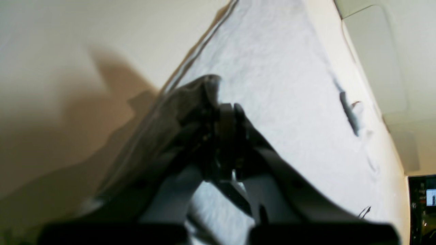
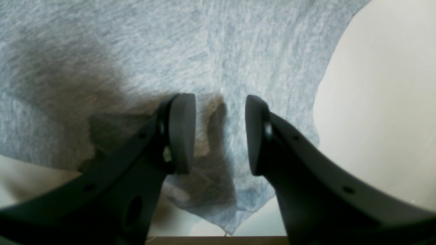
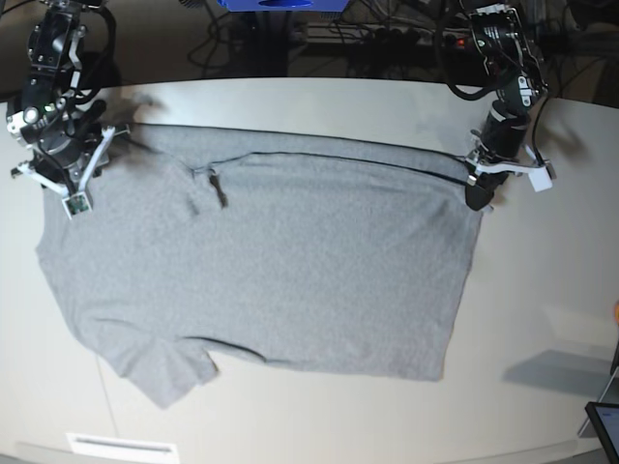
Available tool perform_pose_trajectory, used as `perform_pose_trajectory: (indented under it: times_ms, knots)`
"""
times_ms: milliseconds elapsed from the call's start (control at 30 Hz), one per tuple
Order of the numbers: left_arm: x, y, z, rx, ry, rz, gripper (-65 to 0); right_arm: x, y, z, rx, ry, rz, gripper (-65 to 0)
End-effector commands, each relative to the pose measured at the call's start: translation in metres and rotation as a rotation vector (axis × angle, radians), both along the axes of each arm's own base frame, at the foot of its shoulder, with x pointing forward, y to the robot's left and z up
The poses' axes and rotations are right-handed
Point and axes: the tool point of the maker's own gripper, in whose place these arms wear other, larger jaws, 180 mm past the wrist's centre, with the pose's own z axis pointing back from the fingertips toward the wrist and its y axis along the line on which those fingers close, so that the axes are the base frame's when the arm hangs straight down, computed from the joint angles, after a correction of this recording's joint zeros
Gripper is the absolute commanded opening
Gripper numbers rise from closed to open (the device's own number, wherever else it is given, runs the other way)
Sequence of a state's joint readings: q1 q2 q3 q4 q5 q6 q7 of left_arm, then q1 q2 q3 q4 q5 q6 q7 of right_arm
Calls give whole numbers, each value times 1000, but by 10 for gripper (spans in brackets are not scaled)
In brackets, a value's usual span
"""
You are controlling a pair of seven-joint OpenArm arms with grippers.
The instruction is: Fold the T-shirt properly
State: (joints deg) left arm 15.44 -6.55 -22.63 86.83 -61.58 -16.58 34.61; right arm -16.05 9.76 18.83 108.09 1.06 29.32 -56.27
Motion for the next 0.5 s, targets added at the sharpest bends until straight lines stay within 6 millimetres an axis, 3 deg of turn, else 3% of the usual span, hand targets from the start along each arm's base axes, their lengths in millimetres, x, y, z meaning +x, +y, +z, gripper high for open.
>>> perform_pose_trajectory:
  times_ms: [0, 467]
  knots:
    - [9, 2, 14, 4, -54, 5, -630, 6, -3, 8, -13, -31, 5, -425]
    - [25, 0, 14, -35, -69, 39, -630, 6, -3, 8, -13, -29, 5, -425]
